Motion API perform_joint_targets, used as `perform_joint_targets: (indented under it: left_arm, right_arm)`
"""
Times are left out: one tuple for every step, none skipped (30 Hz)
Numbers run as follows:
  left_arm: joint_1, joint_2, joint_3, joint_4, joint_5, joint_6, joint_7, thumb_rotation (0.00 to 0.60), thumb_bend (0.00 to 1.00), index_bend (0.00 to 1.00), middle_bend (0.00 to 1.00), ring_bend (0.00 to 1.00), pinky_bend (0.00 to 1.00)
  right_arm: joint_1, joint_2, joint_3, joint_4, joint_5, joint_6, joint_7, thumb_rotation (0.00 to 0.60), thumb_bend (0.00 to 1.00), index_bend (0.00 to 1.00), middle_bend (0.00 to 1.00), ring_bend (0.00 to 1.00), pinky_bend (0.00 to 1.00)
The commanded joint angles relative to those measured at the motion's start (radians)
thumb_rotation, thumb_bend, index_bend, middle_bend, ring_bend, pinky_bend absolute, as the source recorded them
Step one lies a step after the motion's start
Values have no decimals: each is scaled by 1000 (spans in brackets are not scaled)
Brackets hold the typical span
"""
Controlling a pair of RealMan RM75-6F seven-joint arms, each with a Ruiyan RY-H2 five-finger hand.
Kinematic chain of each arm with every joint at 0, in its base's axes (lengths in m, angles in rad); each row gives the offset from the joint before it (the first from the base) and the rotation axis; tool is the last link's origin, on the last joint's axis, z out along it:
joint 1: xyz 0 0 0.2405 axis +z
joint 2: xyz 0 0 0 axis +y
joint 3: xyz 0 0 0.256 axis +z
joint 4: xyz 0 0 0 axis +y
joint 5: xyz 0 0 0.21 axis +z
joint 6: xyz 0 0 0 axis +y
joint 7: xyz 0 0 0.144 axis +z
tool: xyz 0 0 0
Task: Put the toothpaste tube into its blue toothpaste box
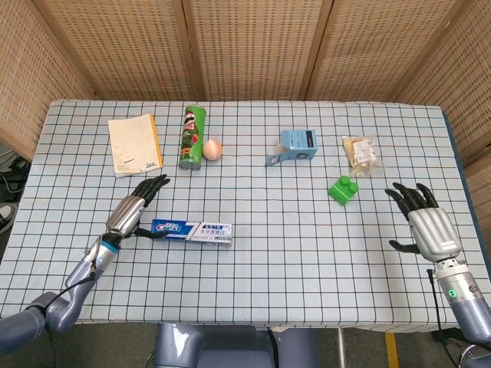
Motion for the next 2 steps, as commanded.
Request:
perform_joint_targets:
  left_arm:
    - [224, 199, -29, -382, -192, 249, 583, 600, 0, 0, 0, 0, 0]
    - [255, 219, -24, -425, -222, 274, 627, 600, 0, 0, 0, 0, 0]
  right_arm:
    - [-52, -52, -9, 43, -50, 94, -53, 600, 0, 73, 17, 73, 2]
    - [-59, -60, -12, 53, -55, 105, -70, 600, 0, 46, 3, 41, 0]
